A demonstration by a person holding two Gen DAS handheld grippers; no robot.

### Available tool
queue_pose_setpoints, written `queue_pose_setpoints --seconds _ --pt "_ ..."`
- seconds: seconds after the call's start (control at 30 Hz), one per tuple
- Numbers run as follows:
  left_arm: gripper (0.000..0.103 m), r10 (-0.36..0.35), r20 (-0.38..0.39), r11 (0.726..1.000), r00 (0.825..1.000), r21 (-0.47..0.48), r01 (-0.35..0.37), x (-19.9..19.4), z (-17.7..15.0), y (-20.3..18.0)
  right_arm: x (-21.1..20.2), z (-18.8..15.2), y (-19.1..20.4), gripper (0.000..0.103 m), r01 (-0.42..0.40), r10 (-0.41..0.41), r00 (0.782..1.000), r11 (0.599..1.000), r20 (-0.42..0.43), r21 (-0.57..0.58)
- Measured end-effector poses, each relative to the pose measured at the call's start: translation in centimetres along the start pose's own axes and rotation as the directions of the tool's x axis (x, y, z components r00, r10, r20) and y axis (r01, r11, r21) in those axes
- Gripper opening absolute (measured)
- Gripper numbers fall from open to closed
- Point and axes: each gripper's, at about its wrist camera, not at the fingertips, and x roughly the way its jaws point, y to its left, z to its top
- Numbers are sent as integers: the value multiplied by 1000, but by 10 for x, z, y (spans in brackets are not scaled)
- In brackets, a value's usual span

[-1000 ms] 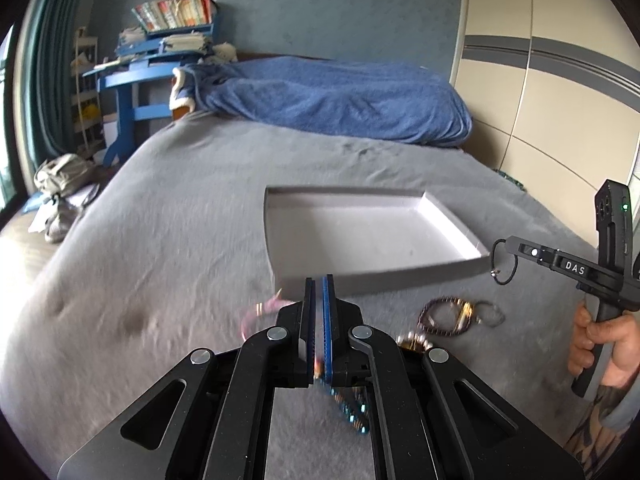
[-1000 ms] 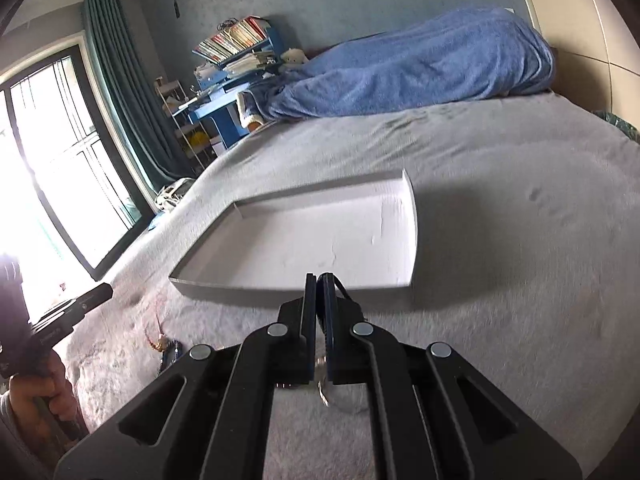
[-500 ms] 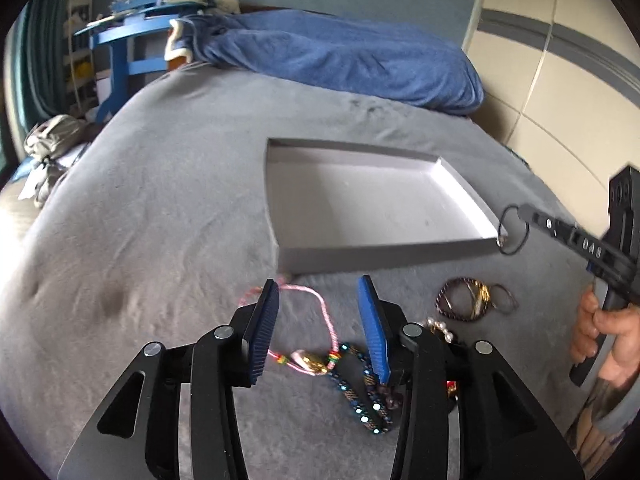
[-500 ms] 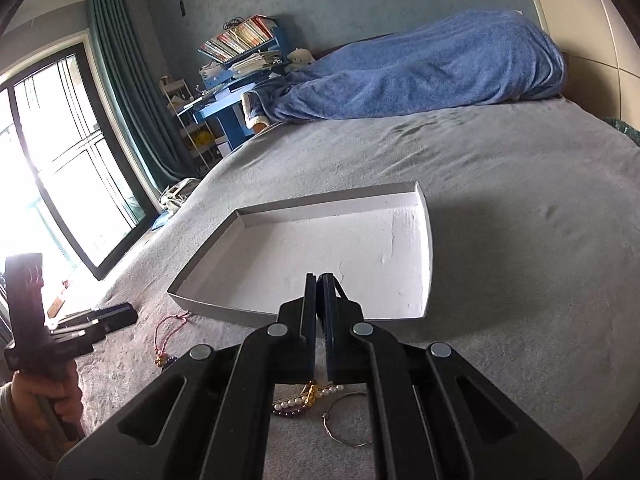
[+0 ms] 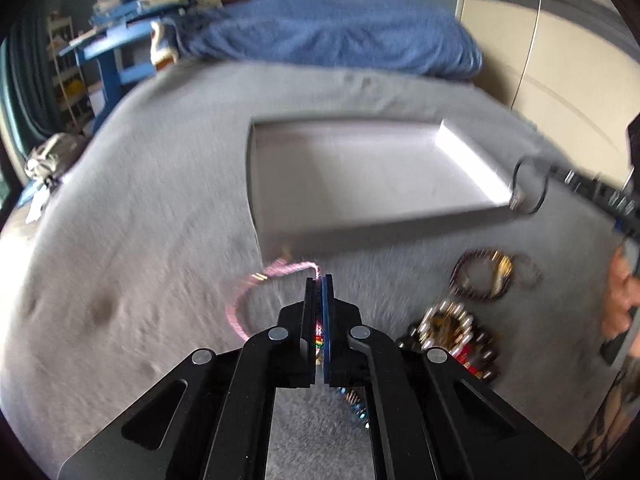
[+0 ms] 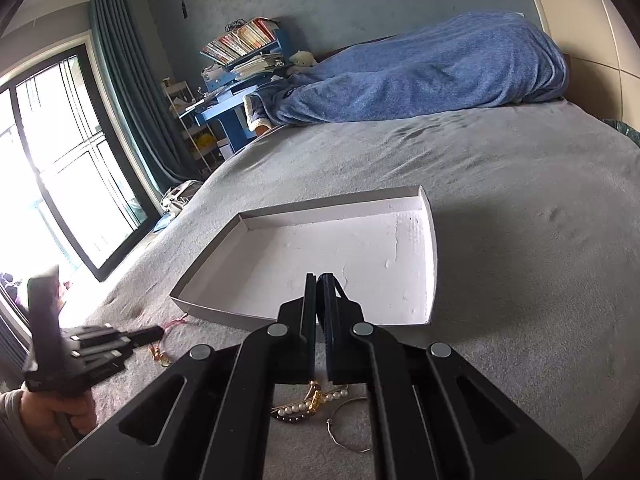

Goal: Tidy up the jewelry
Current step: 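Carry both items into the grey tray and open both tools to release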

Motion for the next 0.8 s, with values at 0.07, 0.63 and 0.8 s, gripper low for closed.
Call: queue_pose_setpoints --seconds 0.07,0.63,0.8 --pt "3 -20 73 1000 997 -5 20 -18 9 0 0 1 0 3 -4 4 1000 1000 3 -1" --pt "3 -120 176 990 977 100 103 -2 72 -20 12 20 -19 3 -94 92 995 992 26 88" --pt "3 -97 164 992 982 97 82 19 72 -18 25 27 -28 3 -66 65 998 994 19 86"
